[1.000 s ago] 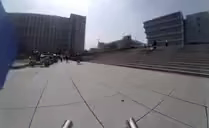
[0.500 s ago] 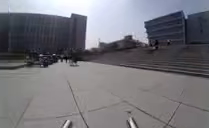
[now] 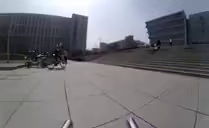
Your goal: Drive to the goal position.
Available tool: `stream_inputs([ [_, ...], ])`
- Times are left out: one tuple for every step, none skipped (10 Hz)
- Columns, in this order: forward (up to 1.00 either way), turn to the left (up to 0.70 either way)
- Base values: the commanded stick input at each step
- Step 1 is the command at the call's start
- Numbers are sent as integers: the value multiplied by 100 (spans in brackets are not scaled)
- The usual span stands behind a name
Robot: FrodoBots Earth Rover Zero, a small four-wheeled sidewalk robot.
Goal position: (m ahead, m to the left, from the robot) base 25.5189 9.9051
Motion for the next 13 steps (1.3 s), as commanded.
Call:
stream_inputs([
  [70, 26],
  [70, 36],
  [70, 36],
  [70, 36],
  [70, 17],
  [70, 1],
  [70, 1],
  [70, 1],
  [70, 1],
  [70, 1],
  [70, 1],
  [70, 1],
  [70, 1],
])
